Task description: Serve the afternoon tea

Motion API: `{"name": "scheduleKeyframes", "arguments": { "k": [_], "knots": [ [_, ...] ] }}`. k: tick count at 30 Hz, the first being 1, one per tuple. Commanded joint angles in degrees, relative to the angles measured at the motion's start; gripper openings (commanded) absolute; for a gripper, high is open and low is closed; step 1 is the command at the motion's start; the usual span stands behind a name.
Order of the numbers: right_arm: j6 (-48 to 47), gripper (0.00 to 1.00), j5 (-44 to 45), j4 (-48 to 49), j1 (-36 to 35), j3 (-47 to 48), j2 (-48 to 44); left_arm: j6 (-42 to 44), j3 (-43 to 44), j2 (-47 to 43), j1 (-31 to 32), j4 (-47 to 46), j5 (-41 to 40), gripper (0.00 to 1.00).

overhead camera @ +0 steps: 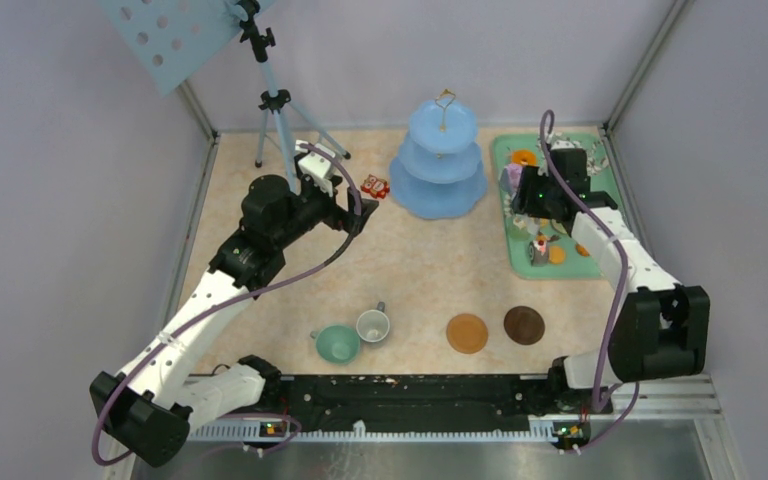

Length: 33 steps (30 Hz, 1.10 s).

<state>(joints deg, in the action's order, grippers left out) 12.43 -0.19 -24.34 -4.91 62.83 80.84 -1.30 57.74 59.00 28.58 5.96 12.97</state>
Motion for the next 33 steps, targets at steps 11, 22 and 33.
{"name": "scheduleKeyframes", "arguments": {
  "k": [11,22,33],
  "knots": [
    [-0.4,0.37,-6.3,15.5,-8.3,-1.6,6.2,0.2,-0.6,-0.8,0.2,-3.8,0.1,0.99],
    [-3.6,0.37,-5.7,28.2,-9.1,-1.4,13.6,0.3,-0.7,-0.5,0.2,-3.9,-0.1,0.99],
    [-5.4,0.38,-4.7,34.6,-10.4,-0.6,19.0,0.3,-0.8,0.0,0.2,-3.9,0.0,0.99]
  ]
}}
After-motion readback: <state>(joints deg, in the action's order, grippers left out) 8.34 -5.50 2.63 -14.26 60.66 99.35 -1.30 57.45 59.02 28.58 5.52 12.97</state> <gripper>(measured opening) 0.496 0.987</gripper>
